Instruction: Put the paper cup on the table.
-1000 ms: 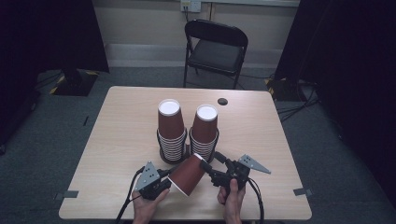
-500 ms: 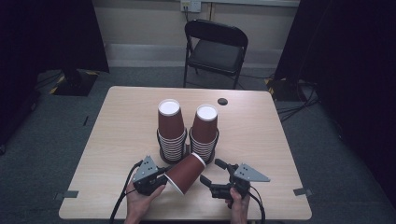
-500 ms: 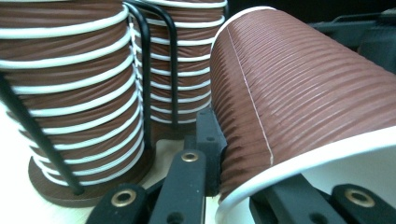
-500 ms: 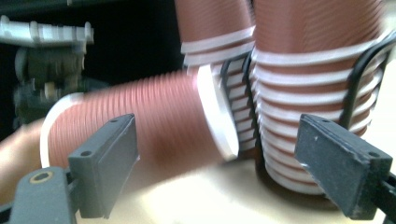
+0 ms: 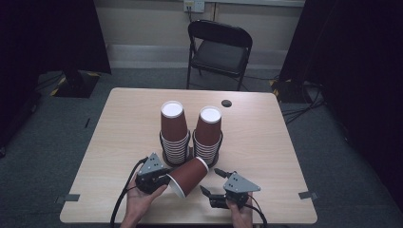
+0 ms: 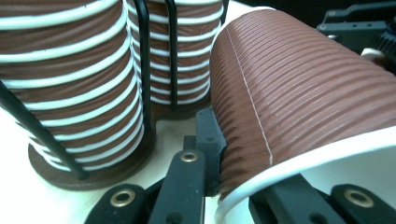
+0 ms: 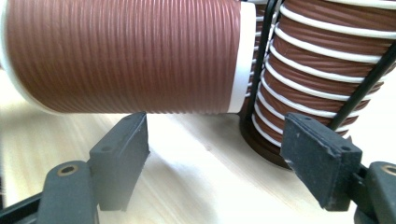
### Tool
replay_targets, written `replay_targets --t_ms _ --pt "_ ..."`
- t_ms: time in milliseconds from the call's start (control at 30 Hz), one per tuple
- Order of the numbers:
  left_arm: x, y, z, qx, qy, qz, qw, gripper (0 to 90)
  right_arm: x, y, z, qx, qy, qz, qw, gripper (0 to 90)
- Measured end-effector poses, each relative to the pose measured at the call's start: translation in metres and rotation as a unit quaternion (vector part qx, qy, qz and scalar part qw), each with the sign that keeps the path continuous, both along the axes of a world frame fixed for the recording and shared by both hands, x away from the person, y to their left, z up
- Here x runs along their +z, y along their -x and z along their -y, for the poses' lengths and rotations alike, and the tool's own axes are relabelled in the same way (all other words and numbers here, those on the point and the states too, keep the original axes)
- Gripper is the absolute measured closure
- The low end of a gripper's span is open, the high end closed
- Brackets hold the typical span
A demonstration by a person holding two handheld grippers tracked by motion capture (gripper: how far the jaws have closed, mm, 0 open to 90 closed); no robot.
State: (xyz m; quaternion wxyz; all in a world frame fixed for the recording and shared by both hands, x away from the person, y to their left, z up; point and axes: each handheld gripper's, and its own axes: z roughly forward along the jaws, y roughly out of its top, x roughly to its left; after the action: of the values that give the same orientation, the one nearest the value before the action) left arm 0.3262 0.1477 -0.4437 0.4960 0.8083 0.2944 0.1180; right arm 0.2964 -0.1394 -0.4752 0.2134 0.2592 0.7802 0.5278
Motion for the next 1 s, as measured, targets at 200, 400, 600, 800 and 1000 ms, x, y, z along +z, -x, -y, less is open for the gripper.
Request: replay_targets --t_ms 200,400,600,800,1000 --pt "0.004 -0.002 -0.001 0.006 -0.009 -0.011 0.9999 86.0 0.000 0.005 -0.009 0.031 0.068 -0.004 0.9972 20.9" --pt "0.009 -0.004 0.003 -0.003 -0.044 -0.022 0.9988 86.0 0.002 0.014 -0.013 -0.007 0.085 0.061 0.9945 19.3" --pt "0.012 -0.007 0.004 -0.009 -0.065 -0.035 0.9972 86.0 0.003 0.017 -0.017 0.014 0.123 0.088 0.9883 14.3" --pt "0.014 -0.009 0.009 -0.019 -0.082 -0.055 0.9949 86.0 -0.001 0.016 -0.023 0.032 0.157 0.107 0.9812 12.9" --pt "0.016 -0.013 0.012 -0.024 -0.102 -0.072 0.9919 86.0 -0.001 0.016 -0.024 0.016 0.187 0.136 0.9728 10.9"
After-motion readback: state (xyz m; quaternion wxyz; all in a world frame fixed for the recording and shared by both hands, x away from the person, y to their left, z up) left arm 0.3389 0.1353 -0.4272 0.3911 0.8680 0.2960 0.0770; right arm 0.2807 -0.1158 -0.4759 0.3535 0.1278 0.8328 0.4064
